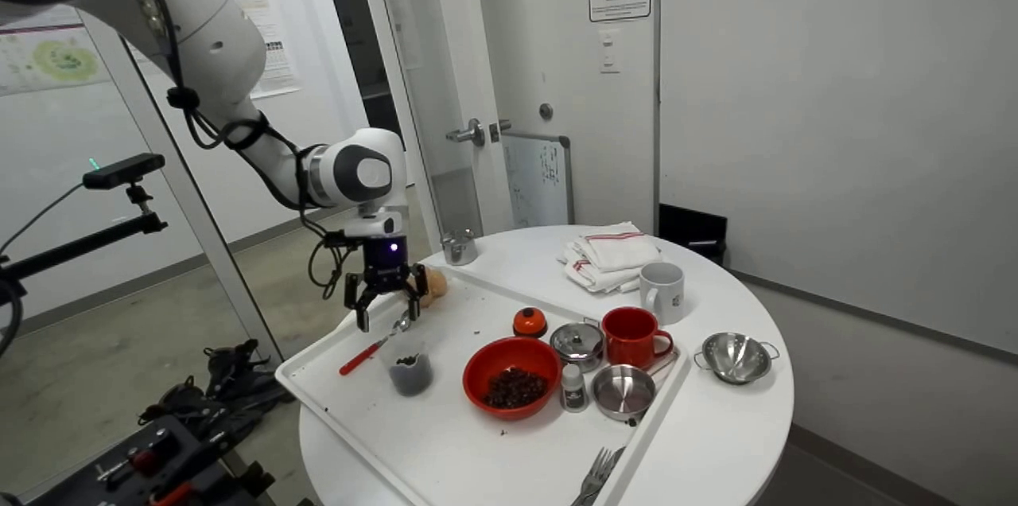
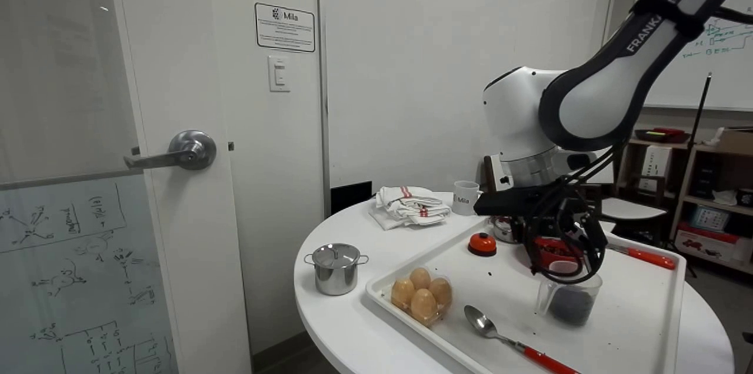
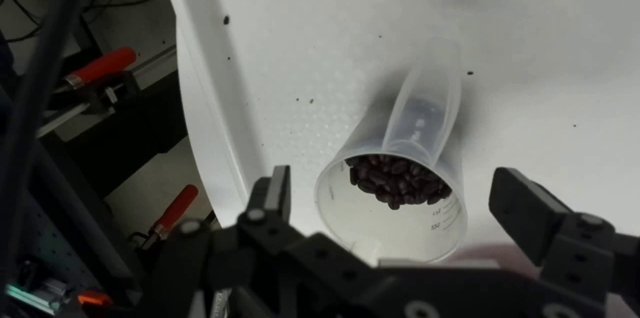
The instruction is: Pour some of the contents of the jar into the orange bowl
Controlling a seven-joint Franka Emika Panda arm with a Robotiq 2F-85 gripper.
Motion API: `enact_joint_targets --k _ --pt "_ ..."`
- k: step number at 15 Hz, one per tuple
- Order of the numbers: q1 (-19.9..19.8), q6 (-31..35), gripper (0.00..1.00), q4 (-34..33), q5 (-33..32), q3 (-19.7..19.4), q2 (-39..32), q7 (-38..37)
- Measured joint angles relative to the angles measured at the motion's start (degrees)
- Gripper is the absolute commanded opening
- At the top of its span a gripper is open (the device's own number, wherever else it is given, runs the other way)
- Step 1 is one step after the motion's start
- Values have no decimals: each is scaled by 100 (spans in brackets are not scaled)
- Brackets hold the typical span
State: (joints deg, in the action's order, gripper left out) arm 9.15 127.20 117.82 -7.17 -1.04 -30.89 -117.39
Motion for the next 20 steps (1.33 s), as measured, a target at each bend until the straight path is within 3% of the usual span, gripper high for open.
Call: enact_joint_targets --k 3,4,7,14,15,20 --pt "98 -20 98 -225 -1 -129 -236 -412" --pt "131 -41 77 -291 -1 -148 -309 -515" --pt "230 -163 65 -464 -1 -156 -493 -686" --pt "349 -387 11 -708 -1 -151 -709 -716" --pt "350 -395 8 -724 -1 -151 -719 -716" --pt "331 -403 12 -758 -1 -148 -707 -597"
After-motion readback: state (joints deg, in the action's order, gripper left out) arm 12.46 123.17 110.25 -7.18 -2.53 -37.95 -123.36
